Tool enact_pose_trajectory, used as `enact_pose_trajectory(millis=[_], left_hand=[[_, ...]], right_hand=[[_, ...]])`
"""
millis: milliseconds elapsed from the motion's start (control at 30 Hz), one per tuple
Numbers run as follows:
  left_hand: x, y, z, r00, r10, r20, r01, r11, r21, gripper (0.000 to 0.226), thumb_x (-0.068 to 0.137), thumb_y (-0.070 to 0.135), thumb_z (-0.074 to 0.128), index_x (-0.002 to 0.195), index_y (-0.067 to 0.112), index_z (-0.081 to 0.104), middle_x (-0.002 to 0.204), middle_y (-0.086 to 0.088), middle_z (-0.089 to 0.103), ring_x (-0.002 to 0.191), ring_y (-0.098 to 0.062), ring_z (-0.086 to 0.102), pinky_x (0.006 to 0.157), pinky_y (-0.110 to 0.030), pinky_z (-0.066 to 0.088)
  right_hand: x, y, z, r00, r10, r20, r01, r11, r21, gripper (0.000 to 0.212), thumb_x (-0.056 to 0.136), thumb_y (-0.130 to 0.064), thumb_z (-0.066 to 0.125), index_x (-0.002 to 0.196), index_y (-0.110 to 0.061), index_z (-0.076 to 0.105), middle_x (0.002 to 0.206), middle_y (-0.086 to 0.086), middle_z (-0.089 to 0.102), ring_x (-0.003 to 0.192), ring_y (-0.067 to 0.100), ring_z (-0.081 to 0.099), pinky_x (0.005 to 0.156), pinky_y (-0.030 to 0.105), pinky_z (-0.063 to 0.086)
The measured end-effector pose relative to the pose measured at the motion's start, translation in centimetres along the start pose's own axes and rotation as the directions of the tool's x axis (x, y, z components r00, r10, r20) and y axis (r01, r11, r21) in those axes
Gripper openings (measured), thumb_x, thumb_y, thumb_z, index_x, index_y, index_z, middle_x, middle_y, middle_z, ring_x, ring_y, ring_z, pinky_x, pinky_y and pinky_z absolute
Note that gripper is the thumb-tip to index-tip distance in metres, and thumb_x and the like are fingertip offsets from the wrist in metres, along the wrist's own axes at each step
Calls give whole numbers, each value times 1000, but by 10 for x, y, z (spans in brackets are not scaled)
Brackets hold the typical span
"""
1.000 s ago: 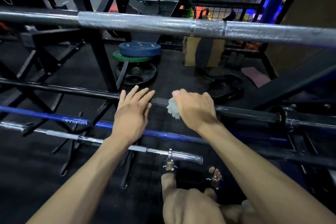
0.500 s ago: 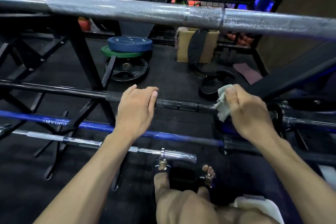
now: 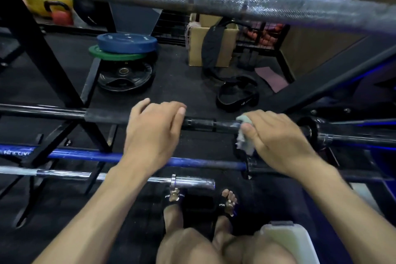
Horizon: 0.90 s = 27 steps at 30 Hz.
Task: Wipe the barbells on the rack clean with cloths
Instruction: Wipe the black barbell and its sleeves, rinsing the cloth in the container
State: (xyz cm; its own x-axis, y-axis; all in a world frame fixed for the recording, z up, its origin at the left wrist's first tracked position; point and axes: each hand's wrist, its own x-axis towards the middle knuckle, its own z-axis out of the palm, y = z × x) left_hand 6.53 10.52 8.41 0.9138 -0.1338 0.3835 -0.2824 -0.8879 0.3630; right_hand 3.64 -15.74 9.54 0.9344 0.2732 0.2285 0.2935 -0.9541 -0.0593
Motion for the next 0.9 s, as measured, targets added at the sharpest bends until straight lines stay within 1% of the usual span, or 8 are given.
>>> enact_pose_trajectory(millis=[100,167,300,400,500,600,733,900], left_hand=[[1,12,11,997,81,-5,-81,995,58,32,104,35,36,101,29,68,83,10,71,85,-19,66,108,-37,32],[0,6,10,996,84,-19,-83,996,30,33,105,33,36,101,27,68,80,8,71,81,-22,64,107,-35,32],[-1,2,8,994,107,-20,-107,994,1,35,106,34,34,101,26,68,76,9,69,77,-20,62,108,-31,28],[0,6,11,995,102,-25,-102,995,5,39,105,37,31,97,28,68,73,10,68,74,-21,62,102,-31,30],[1,10,11,996,79,-37,-79,997,-1,39,105,37,32,93,27,69,64,12,57,70,-22,59,96,-32,32],[1,10,10,996,75,-39,-76,997,-10,40,105,38,32,94,28,68,62,12,54,70,-20,58,96,-30,31],[0,7,9,997,62,-35,-63,997,-37,40,106,41,30,96,29,68,62,12,56,72,-18,58,97,-28,29],[2,12,10,999,39,-4,-39,999,-31,44,104,45,25,100,33,67,67,11,61,75,-15,58,97,-26,26]], right_hand=[[26,-39,9,996,-91,-7,91,996,-19,60,108,-50,15,113,-17,65,91,-2,65,79,23,59,74,42,45],[33,-46,6,993,-106,52,106,994,14,59,105,-53,15,118,-22,63,95,-5,65,84,21,60,77,42,44],[8,-8,-6,997,25,76,-34,992,120,53,99,-55,18,122,-37,62,96,-24,57,93,12,58,82,33,36],[7,-5,-8,990,115,78,-125,983,137,36,103,-49,29,106,-34,62,89,-16,60,91,15,59,82,37,39],[29,-36,-2,995,64,70,-75,983,168,30,107,-42,33,91,-27,52,81,-8,58,79,18,57,76,40,38],[36,-47,-3,997,-6,81,-5,991,135,33,107,-46,26,96,-27,51,87,-8,60,78,17,54,76,39,35],[8,-9,-7,993,54,103,-68,988,141,41,104,-53,19,113,-39,56,90,-16,57,87,14,56,78,36,33],[16,-19,4,996,78,49,-82,994,77,60,95,-60,11,105,-26,60,89,-9,61,84,21,57,77,43,40]])
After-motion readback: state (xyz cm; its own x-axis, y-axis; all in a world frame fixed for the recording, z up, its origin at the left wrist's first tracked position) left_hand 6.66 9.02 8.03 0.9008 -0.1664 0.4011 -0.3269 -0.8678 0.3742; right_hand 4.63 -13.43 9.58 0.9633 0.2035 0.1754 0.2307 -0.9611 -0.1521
